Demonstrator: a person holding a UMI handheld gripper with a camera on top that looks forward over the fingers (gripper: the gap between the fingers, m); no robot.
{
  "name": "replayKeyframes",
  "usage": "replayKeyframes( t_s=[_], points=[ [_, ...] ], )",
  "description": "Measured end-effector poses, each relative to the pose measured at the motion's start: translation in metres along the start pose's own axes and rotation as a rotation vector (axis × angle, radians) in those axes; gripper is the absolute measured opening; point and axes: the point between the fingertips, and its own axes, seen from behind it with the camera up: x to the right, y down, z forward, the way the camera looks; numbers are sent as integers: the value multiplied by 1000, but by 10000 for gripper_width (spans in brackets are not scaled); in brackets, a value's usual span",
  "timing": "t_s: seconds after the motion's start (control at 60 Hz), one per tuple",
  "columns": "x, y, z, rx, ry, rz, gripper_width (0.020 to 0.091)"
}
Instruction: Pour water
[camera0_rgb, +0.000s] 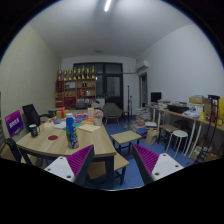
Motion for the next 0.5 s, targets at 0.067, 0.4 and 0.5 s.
replayKeyframes(
  t_s=[0.067, 0.4, 0.5],
  points=[
    [0, -5, 3, 21, -4, -15, 827],
    [-55, -7, 60, 90, -90, -61, 823],
    [-99, -1, 101, 89, -142, -47, 824]
  ],
)
